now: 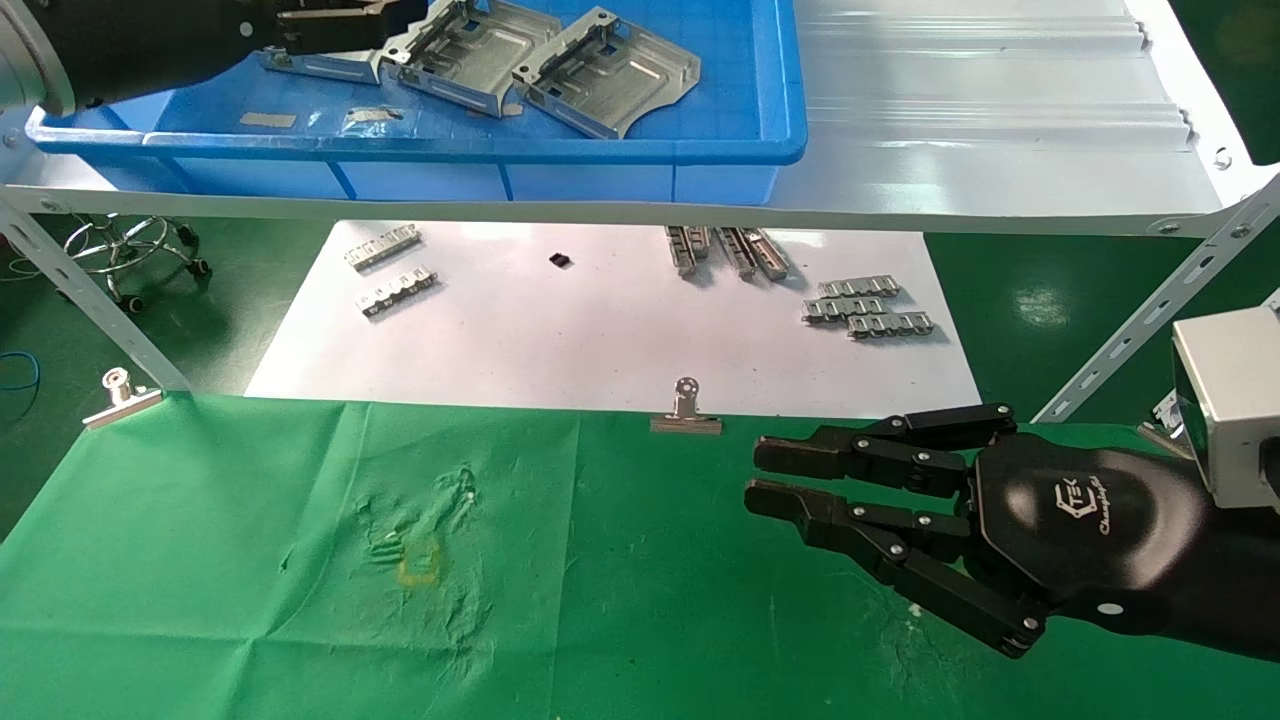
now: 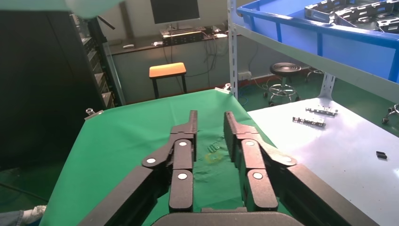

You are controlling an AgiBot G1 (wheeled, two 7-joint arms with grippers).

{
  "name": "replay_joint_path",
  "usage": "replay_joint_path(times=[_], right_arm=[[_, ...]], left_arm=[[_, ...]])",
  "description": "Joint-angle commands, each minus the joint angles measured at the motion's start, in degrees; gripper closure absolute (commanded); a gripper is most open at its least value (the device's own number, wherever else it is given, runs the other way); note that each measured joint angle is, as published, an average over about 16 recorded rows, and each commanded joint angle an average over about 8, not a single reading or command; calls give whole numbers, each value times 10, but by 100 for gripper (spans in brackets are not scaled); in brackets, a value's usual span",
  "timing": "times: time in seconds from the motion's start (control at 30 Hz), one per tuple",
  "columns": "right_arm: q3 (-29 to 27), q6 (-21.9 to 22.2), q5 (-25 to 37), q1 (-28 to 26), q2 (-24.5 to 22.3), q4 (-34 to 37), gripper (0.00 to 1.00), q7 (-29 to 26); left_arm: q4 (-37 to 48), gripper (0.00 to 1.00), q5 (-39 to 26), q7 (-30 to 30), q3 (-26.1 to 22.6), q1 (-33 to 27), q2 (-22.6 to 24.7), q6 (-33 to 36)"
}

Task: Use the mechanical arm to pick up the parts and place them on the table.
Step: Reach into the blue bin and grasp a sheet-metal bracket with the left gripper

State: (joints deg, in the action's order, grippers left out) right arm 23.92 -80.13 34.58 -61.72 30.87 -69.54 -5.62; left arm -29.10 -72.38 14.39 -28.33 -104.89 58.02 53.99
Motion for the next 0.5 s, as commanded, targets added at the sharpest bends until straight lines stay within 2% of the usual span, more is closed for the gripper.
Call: replay_joint_path(times=[0.03, 0.27, 0.33, 0.5], right_arm=[[0, 0, 0, 0, 0, 0, 100, 0], [0, 0, 0, 0, 0, 0, 100, 0], [0, 0, 0, 0, 0, 0, 100, 0], [0, 0, 0, 0, 0, 0, 100, 0]], left_arm=[[48, 0, -25, -6, -13, -36, 14, -7], [174, 2, -55, -28, -27, -95, 51, -52], [198, 17, -57, -35, -27, -103, 58, -67], [234, 79, -58, -58, -26, -111, 70, -99]])
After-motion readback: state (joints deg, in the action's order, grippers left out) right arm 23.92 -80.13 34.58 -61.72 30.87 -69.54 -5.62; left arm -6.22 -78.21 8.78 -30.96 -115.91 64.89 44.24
